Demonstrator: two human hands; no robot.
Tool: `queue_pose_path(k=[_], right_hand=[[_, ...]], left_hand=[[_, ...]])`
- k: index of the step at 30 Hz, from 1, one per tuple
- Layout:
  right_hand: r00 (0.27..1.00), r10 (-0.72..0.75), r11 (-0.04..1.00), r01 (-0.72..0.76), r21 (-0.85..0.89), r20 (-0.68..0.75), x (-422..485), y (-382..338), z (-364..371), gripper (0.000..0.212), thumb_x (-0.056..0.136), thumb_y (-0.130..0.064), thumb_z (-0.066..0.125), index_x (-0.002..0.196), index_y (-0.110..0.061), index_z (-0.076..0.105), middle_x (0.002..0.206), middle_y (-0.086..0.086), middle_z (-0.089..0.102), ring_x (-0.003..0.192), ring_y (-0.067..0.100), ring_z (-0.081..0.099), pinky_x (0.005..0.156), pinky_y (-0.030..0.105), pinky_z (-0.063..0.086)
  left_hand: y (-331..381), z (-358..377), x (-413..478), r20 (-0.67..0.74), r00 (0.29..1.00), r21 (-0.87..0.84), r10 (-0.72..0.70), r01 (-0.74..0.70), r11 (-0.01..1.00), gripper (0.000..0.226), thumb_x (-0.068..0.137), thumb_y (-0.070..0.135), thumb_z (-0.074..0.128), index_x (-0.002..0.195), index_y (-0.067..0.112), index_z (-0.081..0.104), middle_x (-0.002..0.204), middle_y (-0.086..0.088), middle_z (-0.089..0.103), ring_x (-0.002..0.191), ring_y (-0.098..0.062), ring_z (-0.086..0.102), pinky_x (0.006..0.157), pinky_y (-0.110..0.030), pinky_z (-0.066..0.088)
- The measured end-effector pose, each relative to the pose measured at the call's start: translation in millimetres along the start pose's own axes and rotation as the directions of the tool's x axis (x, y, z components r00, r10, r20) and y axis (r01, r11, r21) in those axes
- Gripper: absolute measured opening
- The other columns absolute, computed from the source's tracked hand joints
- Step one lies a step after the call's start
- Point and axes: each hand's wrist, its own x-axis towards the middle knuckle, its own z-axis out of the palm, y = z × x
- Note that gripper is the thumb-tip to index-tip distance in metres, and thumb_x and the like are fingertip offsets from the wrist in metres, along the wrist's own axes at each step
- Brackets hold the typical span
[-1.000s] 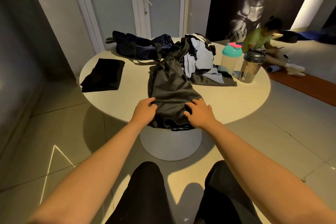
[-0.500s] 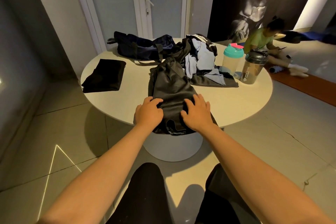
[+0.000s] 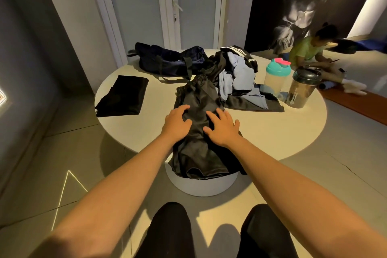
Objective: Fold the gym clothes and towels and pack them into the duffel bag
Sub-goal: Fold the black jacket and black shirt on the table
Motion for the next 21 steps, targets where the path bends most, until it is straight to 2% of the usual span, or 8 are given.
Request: queue_pose_path(k=[2, 5, 8, 10, 12, 14, 18, 21], right_hand=[[0.996, 0.027, 0.997, -0.021, -0.072, 0.086, 10, 1, 1, 0.06, 0.096, -0.06, 0.046, 0.15, -0.038, 0.033, 0.157, 0.006, 0.028, 0.147, 0.032, 0.019, 0.114, 0.065, 0.011], [0.987, 0.158, 0.987, -0.157, -0.025, 0.038, 26, 0, -8, 0.047, 0.088, -0.06, 0.044, 0.121, -0.029, 0.057, 0.133, 0.009, 0.048, 0.132, 0.035, 0.035, 0.109, 0.062, 0.019], [0.969, 0.238, 0.971, -0.239, -0.006, -0.06, 47, 2, -15, 0.049, 0.087, -0.054, 0.041, 0.114, -0.019, 0.061, 0.127, 0.01, 0.051, 0.127, 0.035, 0.039, 0.108, 0.06, 0.02], [0.973, 0.124, 0.992, -0.119, 0.038, -0.195, 63, 2, -14, 0.038, 0.091, -0.044, 0.046, 0.115, -0.017, 0.057, 0.126, 0.01, 0.047, 0.125, 0.033, 0.04, 0.108, 0.054, 0.025], [0.955, -0.081, 0.99, 0.111, 0.091, -0.285, 80, 0, -9, 0.037, 0.094, -0.033, 0.052, 0.127, -0.017, 0.056, 0.133, 0.01, 0.047, 0.129, 0.032, 0.04, 0.107, 0.046, 0.033], [0.966, -0.185, 0.977, 0.2, 0.072, -0.181, 94, -3, -2, 0.049, 0.1, -0.035, 0.047, 0.147, -0.021, 0.045, 0.152, 0.01, 0.038, 0.143, 0.034, 0.029, 0.114, 0.046, 0.029], [0.978, 0.007, 1.0, -0.007, -0.003, 0.209, 108, 4, 9, 0.067, 0.102, -0.06, 0.028, 0.16, -0.036, 0.005, 0.168, -0.003, -0.006, 0.154, 0.022, -0.01, 0.12, 0.059, -0.002], [0.976, 0.117, 0.993, -0.12, 0.004, 0.185, 113, 13, 9, 0.072, 0.098, -0.058, 0.032, 0.16, -0.029, 0.009, 0.168, -0.002, -0.003, 0.154, 0.021, -0.007, 0.119, 0.062, -0.004]], left_hand=[[2, 1, 16, 0.051, 0.999, -0.122, 0.012, -0.005, 0.993, 0.054, 0.099, 0.025, 0.056, 0.15, 0.03, 0.042, 0.152, -0.004, 0.046, 0.139, -0.027, 0.044, 0.115, -0.043, 0.038], [-1, 4, 33, 0.105, 0.994, -0.103, -0.031, 0.042, 0.994, 0.045, 0.101, 0.024, 0.056, 0.145, 0.022, 0.052, 0.15, -0.004, 0.05, 0.136, -0.024, 0.048, 0.111, -0.032, 0.037], [-8, 6, 43, -0.062, 0.989, -0.037, -0.132, 0.13, 0.991, 0.018, 0.096, 0.027, 0.056, 0.103, 0.024, 0.072, 0.117, -0.004, 0.07, 0.112, -0.029, 0.062, 0.091, -0.035, 0.049], [-9, 5, 49, -0.133, 0.976, -0.011, -0.172, 0.172, 0.985, 0.014, 0.094, 0.036, 0.054, 0.098, 0.027, 0.065, 0.097, 0.005, 0.065, 0.093, -0.025, 0.061, 0.076, -0.033, 0.047], [-8, 3, 58, -0.176, 0.972, 0.02, -0.153, 0.159, 0.987, 0.016, 0.093, 0.039, 0.054, 0.108, 0.032, 0.055, 0.096, 0.007, 0.06, 0.087, -0.021, 0.058, 0.073, -0.034, 0.046], [-10, 3, 73, -0.149, 0.984, -0.047, -0.101, 0.095, 0.994, 0.024, 0.094, 0.034, 0.054, 0.117, 0.034, 0.053, 0.11, 0.004, 0.064, 0.097, -0.023, 0.061, 0.082, -0.039, 0.051], [-18, 7, 103, 0.03, 0.995, 0.018, -0.099, 0.098, 0.995, 0.046, 0.093, 0.025, 0.056, 0.139, 0.033, 0.057, 0.143, -0.003, 0.055, 0.129, -0.028, 0.053, 0.109, -0.045, 0.043], [-29, 11, 107, -0.053, 0.987, 0.025, -0.149, 0.151, 0.988, 0.049, 0.094, 0.025, 0.057, 0.142, 0.023, 0.055, 0.142, -0.007, 0.049, 0.124, -0.03, 0.054, 0.108, -0.042, 0.044]])
